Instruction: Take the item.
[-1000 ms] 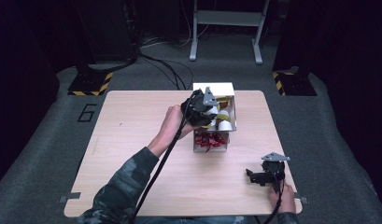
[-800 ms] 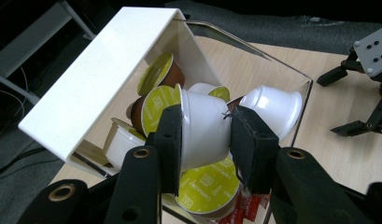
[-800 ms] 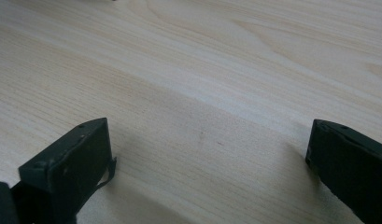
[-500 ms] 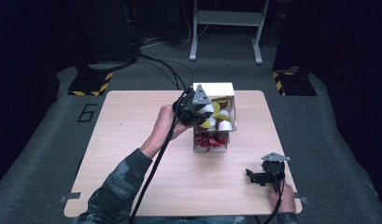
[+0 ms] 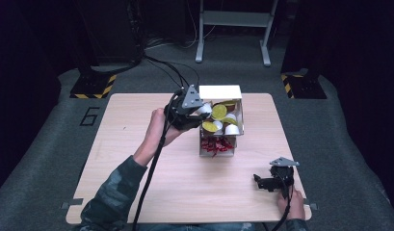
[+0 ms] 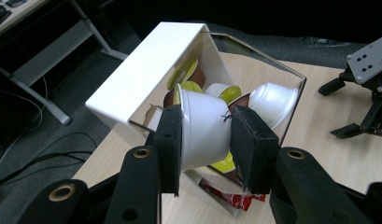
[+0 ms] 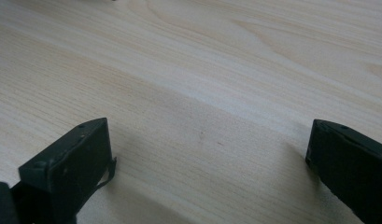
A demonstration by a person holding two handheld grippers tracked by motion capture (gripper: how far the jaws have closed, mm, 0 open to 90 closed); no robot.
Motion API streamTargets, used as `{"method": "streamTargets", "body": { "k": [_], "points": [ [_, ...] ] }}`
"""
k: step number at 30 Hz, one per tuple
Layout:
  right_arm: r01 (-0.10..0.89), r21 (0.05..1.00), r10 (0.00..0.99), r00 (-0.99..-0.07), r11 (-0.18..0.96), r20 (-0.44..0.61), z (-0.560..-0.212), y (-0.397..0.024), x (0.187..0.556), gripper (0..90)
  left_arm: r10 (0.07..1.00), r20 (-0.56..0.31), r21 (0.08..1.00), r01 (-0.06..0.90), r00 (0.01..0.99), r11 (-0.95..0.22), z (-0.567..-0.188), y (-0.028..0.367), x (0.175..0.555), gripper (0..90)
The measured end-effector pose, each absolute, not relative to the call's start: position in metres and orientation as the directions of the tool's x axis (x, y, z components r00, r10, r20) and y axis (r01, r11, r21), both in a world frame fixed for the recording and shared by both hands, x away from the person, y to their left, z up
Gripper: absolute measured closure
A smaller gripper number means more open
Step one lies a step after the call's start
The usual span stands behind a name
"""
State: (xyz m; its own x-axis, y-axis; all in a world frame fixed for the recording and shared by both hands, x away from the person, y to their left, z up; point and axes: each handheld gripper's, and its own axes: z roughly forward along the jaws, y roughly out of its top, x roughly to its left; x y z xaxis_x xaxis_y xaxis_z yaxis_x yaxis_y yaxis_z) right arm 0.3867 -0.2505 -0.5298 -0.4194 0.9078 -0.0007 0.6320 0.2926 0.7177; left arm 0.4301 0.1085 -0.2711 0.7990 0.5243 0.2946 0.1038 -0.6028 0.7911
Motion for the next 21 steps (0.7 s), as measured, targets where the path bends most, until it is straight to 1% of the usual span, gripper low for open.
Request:
{"method": "streamTargets", "body": {
  "k": [10,21],
  "points": [
    [0.633,0.717,0.908,-0.418,0.292,0.000,-0.530,-0.250,0.387,0.0,0.564,0.301,0.807,0.110,0.769,-0.580,-0.271,0.134,0.424,64.4],
    [0.633,0.717,0.908,-0.418,0.292,0.000,-0.530,-0.250,0.387,0.0,0.618,0.268,0.828,0.151,0.739,-0.540,-0.282,0.165,0.421,64.5]
  ]
}}
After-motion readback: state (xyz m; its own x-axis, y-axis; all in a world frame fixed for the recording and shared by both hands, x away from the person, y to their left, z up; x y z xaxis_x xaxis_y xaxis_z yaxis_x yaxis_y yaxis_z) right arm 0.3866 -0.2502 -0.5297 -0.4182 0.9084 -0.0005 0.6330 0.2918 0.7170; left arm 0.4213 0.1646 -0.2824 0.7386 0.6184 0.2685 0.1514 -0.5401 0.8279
